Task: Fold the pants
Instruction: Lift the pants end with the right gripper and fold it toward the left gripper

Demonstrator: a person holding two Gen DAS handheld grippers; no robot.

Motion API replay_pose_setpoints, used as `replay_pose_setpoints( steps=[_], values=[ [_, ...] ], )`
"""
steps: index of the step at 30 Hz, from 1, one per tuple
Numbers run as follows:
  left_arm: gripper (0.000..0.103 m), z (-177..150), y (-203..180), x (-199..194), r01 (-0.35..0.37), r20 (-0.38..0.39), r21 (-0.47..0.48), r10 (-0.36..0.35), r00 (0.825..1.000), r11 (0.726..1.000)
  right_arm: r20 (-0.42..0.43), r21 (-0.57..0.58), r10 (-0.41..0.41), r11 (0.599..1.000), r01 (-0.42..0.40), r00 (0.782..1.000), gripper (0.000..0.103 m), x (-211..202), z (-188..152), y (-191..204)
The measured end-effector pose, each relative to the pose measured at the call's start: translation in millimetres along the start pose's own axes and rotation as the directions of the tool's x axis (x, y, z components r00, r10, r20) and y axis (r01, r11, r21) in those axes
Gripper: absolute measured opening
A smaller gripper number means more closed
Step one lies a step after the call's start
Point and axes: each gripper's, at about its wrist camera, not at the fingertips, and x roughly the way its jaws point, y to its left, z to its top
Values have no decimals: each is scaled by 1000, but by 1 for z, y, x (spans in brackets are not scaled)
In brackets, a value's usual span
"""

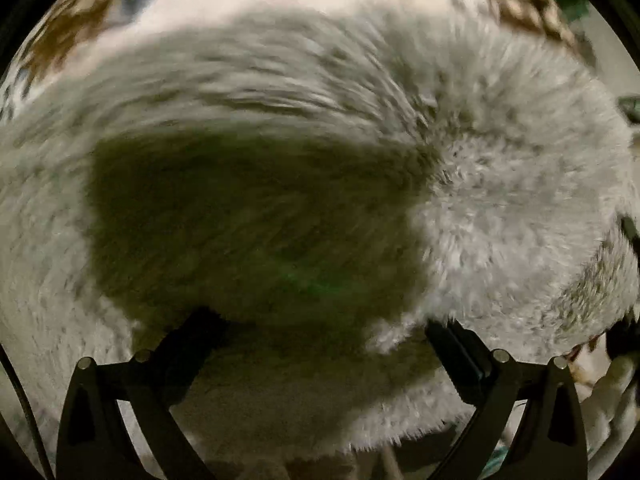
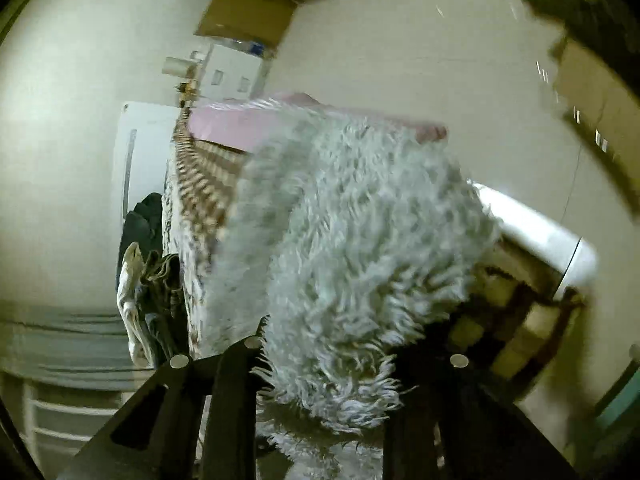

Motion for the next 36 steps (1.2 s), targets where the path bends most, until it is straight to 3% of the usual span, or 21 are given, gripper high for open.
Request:
replay_pose_setpoints(
  steps=[4,7,11,15,19,20,22,23,24,25,28,31,34,36],
  values=[
    [103,-10,34,-33,55,39,-70,-52,998,996,25,-157,-38,987,41,999,20,-20,-19,61],
    [103,-24,75,-63,75,86,-108,-66,994,991,16,-338,-69,939,71,997,20,-24,-49,126],
    [103,-50,148,-97,81,142,-177,-56,988,981,-37,-569,-119,819,77,992,20,-3,-117,214],
    [103,-80,228,-120,63,203,-265,-8,979,962,-130,-722,-209,690,52,969,20,56,-207,268],
    [103,-123,285,-126,29,233,-349,56,971,937,-215,-858,-348,513,-6,912,20,134,-321,296],
    [103,-128,299,-126,23,233,-369,69,970,929,-225,-875,-376,484,-17,899,20,147,-339,297],
    [103,-136,324,-123,21,227,-403,78,971,915,-245,-918,-476,395,-43,845,26,180,-383,296],
    [103,-139,332,-121,30,227,-417,72,971,908,-242,-927,-509,373,-42,826,29,189,-394,294],
    [103,-138,337,-119,42,229,-424,62,972,905,-258,-927,-533,372,-50,806,38,197,-403,294],
    [103,-139,341,-119,59,236,-426,48,971,903,-278,-918,-527,391,-61,803,56,196,-406,293],
    [103,-134,336,-126,120,268,-398,-10,963,910,-417,-820,-415,556,-138,809,93,171,-388,302],
    [103,-121,314,-135,189,296,-329,-89,951,925,-431,-750,-334,649,-127,839,93,134,-358,301],
    [103,-109,281,-141,242,312,-227,-165,936,943,-378,-665,-332,746,-4,864,93,108,-311,281],
    [103,-96,248,-133,219,290,-144,-170,942,965,-345,-618,-360,782,79,867,93,98,-285,263]
  ],
)
